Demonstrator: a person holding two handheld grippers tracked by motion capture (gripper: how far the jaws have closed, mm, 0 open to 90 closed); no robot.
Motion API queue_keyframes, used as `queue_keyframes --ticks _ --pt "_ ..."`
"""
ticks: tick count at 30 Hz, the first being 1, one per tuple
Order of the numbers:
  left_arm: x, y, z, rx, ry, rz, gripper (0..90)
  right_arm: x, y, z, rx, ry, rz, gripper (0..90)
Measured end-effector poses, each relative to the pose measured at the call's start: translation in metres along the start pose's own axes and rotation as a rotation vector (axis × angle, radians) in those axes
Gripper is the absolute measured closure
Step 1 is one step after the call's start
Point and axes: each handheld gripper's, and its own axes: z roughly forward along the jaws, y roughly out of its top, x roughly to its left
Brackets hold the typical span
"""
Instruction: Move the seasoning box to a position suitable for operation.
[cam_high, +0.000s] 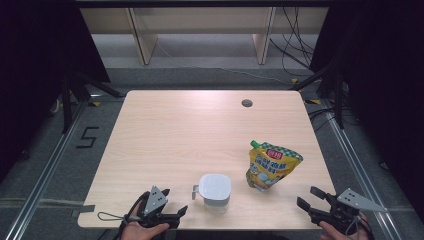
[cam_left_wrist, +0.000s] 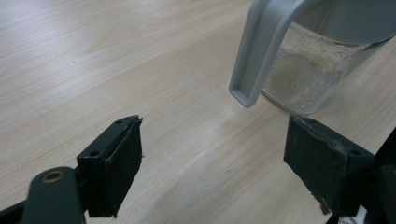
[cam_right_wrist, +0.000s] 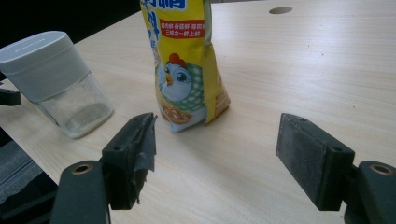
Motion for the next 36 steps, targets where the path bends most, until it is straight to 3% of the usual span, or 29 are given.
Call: queue_keyframes --ticks 10,13,15,16,18,19,21,24,25,26,27,28,29,31,36 --pt "-0.001 -0.001 0.000 0.007 -0.003 -0.016 18.9 0.000 0.000 0.000 0.004 0.002 -0.007 29.5" --pt "0.001 0.000 0.000 0.009 -0.004 0.028 18.9 -0.001 0.000 0.000 -0.009 -0.012 -0.021 29.6" --pt "0.001 0.000 0.001 0.008 -0.004 0.028 18.9 0.000 0.000 0.000 0.003 0.009 0.006 29.6" --pt "0.000 0.000 0.001 0.014 -0.001 -0.008 18.9 0.000 0.000 0.000 0.002 0.004 -0.001 29.5" --pt "0.000 0.001 0.002 0.004 -0.004 -0.011 19.2 0.000 0.000 0.000 0.004 0.005 -0.002 29.6" --pt "0.001 0.002 0.002 0.000 -0.003 -0.001 19.4 -0.002 0.000 0.000 -0.013 -0.014 -0.031 29.5" --pt "0.002 0.004 0.003 -0.001 0.001 0.020 20.0 -0.002 0.000 0.001 -0.030 -0.011 -0.028 29.5" --pt "0.000 0.007 0.007 -0.019 -0.021 0.018 25.4 -0.003 -0.001 0.002 -0.029 -0.020 -0.029 29.5" --pt "0.002 0.010 0.010 -0.033 -0.034 0.073 27.5 -0.002 -0.001 0.002 -0.008 -0.016 -0.005 29.5" --pt "-0.002 0.010 0.011 -0.035 -0.048 0.036 29.0 -0.002 -0.001 0.001 0.012 -0.009 -0.004 29.6" --pt "-0.002 0.010 0.011 -0.035 -0.048 0.036 31.3 -0.002 -0.001 0.001 0.012 -0.009 -0.004 29.6" --pt "-0.002 0.013 0.013 -0.028 -0.046 0.079 34.1 -0.002 -0.001 0.001 0.003 -0.025 0.004 29.5" --pt "-0.002 0.014 0.015 -0.038 -0.054 0.094 35.9 -0.002 -0.001 0.001 0.002 -0.020 0.006 29.5" --pt "-0.004 0.015 0.017 -0.035 -0.060 0.090 38.4 0.000 -0.001 0.002 -0.003 -0.014 0.034 29.5" --pt "-0.006 0.024 0.029 -0.037 -0.102 0.128 46.0 -0.002 -0.001 0.002 -0.014 -0.016 -0.011 29.5"
